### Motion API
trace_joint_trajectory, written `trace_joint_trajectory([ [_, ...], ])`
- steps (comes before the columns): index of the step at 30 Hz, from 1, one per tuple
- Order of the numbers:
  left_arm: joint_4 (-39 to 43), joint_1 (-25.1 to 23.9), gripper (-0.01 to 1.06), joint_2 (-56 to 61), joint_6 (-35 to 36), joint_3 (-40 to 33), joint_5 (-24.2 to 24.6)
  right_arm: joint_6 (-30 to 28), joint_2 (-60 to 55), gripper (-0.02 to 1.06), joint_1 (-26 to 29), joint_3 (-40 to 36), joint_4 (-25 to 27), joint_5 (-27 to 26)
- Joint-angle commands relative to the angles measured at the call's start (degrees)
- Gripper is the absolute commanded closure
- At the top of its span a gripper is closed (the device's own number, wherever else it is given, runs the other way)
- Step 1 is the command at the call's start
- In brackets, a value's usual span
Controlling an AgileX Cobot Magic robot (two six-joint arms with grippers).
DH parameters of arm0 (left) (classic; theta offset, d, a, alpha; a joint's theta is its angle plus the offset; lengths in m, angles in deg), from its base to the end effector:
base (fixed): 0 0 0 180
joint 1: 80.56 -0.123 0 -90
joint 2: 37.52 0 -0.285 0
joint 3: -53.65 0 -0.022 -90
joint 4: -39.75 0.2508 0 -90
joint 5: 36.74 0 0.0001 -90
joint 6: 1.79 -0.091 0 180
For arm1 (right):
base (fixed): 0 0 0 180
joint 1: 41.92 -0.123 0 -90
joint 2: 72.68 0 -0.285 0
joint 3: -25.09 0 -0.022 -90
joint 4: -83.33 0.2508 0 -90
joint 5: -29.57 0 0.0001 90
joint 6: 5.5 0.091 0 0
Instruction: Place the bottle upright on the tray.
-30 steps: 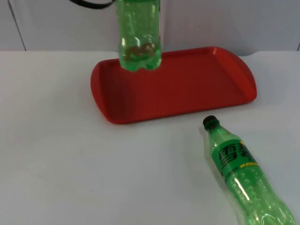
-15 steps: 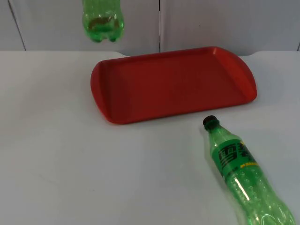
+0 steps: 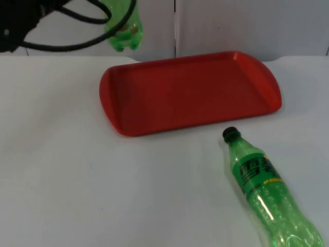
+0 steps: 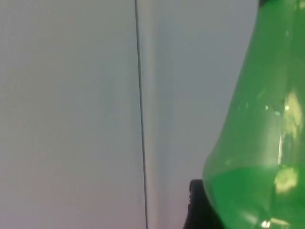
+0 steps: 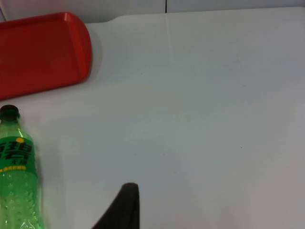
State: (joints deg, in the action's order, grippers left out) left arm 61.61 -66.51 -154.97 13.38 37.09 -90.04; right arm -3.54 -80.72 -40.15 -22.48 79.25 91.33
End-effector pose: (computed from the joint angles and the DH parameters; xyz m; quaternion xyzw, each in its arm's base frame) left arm 0.3943 -0.1266 0.2283 0.1830 0.6376 -0.2004 0.7210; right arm -0.0072 -0.0055 0.2809 0.0297 0.8533 -0.0347 0.5195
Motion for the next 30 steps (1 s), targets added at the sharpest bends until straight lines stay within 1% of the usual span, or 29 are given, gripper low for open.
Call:
trace_joint_trajectory([
  [1, -1.1, -0.2, 1.05, -2.7, -0.4, 1.5, -3.2, -0.3, 0.3, -0.01, 0.3, -0.1, 0.1, 0.0],
  [4, -1.1, -0.2, 1.05, -5.9, -0.4, 3.4, -3.1, -0.3, 0.3, -0.01, 0.3, -0.1, 0.1, 0.0],
  [8, -0.5, -0.2, 1.05, -11.6, -0.4, 8.0, -3.1, -0.3, 0.3, -0.01, 0.3, -0.1, 0.1, 0.0],
  [9, -0.5, -0.2, 1.05, -11.6, -0.4, 8.0, -3.1, -0.3, 0.3, -0.01, 0.3, -0.1, 0.1, 0.0],
  [13, -0.5, -0.2, 1.05, -16.7, -1.6, 13.1, -3.1, -0.3, 0.3, -0.01, 0.3, -0.1, 0.1, 0.0],
  [14, -0.5, -0.2, 1.05, -16.7, -1.6, 13.1, -3.1, -0.3, 0.3, -0.01, 0.3, -0.1, 0.1, 0.0],
  [18, -0.3, -0.2, 1.05, -20.5, -1.6, 17.0, -3.2, -0.3, 0.3, -0.01, 0.3, -0.1, 0.1, 0.0],
  [23, -0.3, -0.2, 1.05, -24.3, -1.6, 20.5, -3.1, -0.3, 0.3, -0.01, 0.3, -0.1, 0.1, 0.0],
  [30, -0.2, -0.2, 1.05, -27.8, -1.6, 22.3, -3.6, -0.3, 0.3, -0.01, 0.3, -0.1, 0.1, 0.0],
])
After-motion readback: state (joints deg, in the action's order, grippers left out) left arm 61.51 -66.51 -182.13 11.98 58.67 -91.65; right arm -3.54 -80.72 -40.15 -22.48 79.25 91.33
